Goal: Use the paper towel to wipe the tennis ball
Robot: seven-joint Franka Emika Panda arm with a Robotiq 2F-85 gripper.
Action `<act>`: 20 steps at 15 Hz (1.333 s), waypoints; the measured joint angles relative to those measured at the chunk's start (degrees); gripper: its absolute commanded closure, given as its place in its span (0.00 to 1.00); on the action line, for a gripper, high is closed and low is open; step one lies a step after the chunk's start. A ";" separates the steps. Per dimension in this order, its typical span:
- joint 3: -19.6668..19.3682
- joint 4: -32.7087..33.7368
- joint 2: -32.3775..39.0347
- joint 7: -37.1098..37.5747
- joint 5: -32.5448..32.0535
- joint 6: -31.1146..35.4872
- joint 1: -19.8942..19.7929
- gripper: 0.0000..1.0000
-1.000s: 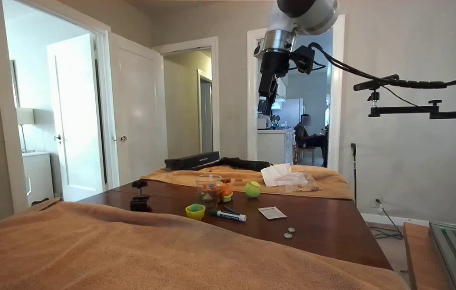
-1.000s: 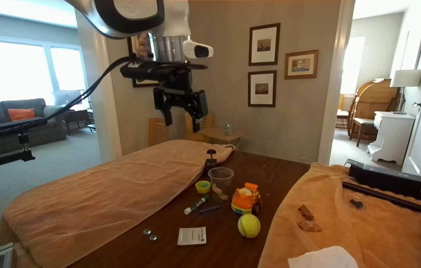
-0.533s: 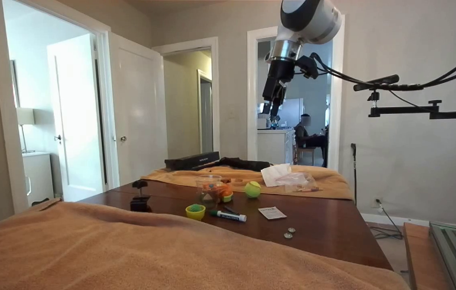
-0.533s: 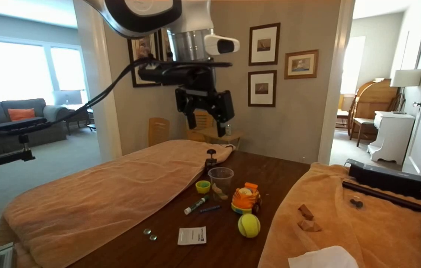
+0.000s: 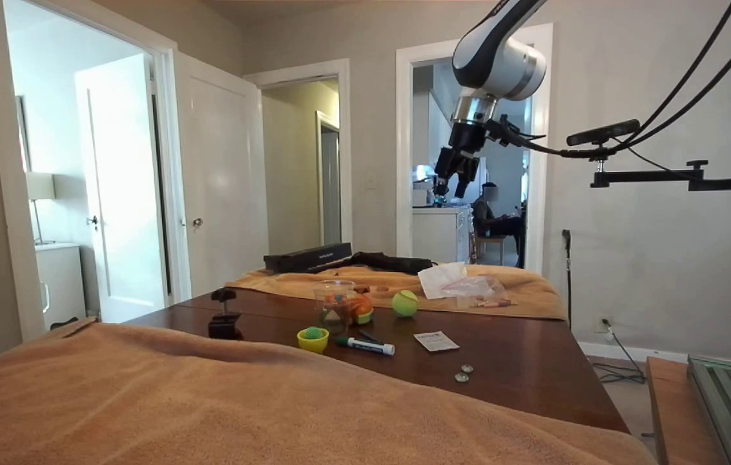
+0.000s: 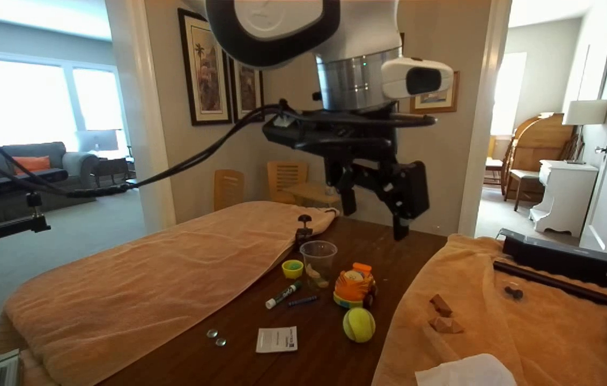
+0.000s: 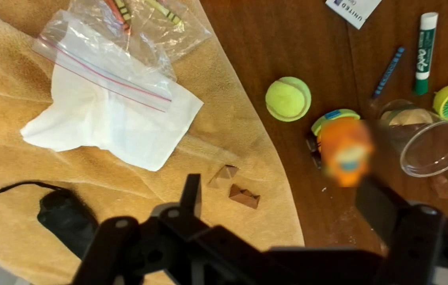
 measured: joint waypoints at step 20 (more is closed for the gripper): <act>7.31 22.62 30.91 -2.43 6.62 3.90 -17.81 0.00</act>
